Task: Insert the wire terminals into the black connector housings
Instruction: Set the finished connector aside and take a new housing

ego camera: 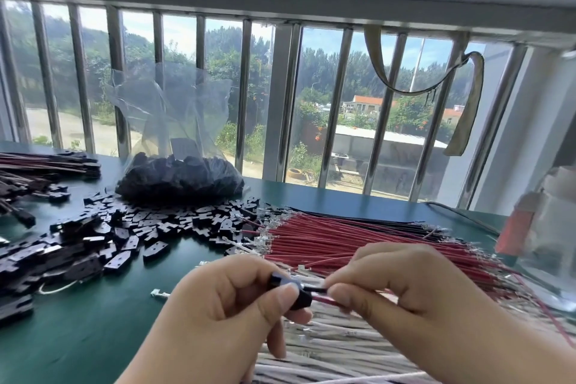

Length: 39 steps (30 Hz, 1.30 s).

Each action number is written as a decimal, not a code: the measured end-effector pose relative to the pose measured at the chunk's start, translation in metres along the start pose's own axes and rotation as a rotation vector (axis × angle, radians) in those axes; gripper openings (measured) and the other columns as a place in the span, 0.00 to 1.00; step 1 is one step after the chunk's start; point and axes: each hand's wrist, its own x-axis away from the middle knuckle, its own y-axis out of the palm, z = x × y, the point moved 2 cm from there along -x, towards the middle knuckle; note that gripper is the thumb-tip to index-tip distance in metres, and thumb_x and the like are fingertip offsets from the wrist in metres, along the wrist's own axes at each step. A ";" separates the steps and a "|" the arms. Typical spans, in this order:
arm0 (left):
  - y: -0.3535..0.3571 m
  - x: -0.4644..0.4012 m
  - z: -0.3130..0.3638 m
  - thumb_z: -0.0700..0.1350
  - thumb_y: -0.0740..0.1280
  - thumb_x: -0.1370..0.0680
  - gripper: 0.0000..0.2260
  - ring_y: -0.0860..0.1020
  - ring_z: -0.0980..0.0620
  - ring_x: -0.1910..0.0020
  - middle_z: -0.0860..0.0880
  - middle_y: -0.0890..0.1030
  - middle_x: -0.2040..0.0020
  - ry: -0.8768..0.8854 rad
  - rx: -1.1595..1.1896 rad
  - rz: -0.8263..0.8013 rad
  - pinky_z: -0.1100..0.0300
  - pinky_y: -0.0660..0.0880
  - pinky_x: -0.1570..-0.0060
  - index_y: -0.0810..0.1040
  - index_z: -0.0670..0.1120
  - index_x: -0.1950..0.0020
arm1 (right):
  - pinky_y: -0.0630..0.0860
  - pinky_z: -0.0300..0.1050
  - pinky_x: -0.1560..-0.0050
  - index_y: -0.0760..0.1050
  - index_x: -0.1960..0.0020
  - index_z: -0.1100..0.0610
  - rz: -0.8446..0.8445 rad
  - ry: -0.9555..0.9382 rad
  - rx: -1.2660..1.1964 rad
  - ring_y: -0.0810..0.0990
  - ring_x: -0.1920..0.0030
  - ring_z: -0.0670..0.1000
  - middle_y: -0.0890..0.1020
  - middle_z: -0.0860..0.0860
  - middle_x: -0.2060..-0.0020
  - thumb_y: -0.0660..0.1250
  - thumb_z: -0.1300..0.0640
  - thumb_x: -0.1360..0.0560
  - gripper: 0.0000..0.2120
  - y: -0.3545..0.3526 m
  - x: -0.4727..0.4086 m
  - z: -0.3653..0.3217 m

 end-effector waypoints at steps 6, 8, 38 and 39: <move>0.003 0.000 -0.002 0.49 0.70 0.41 0.11 0.73 0.43 0.77 0.40 0.83 0.69 -0.011 0.012 0.016 0.64 0.67 0.82 0.82 0.48 0.61 | 0.72 0.34 0.67 0.79 0.61 0.51 0.091 -0.157 0.185 0.75 0.67 0.43 0.76 0.44 0.69 0.61 0.47 0.25 0.12 0.013 0.003 0.003; 0.006 0.001 -0.003 0.47 0.69 0.39 0.08 0.74 0.43 0.77 0.40 0.83 0.69 -0.022 0.012 -0.005 0.63 0.67 0.83 0.82 0.48 0.62 | 0.72 0.35 0.67 0.80 0.61 0.51 0.108 -0.167 0.190 0.74 0.67 0.43 0.75 0.44 0.70 0.62 0.48 0.25 0.11 0.015 0.004 0.005; -0.137 -0.051 -0.054 0.71 0.52 0.28 0.25 0.68 0.50 0.41 0.53 0.74 0.44 -0.342 -1.712 0.315 0.53 0.63 0.43 0.75 0.59 0.42 | 0.71 0.38 0.47 0.64 0.45 0.45 -0.407 -0.119 0.450 0.72 0.50 0.44 0.70 0.47 0.52 0.31 0.29 0.32 0.33 0.050 -0.004 0.025; -0.137 -0.054 -0.056 0.71 0.53 0.28 0.24 0.68 0.49 0.41 0.53 0.74 0.44 -0.322 -1.731 0.318 0.53 0.62 0.43 0.75 0.60 0.42 | 0.71 0.38 0.48 0.64 0.45 0.46 -0.408 -0.096 0.457 0.72 0.50 0.44 0.70 0.47 0.52 0.31 0.31 0.35 0.33 0.048 -0.005 0.023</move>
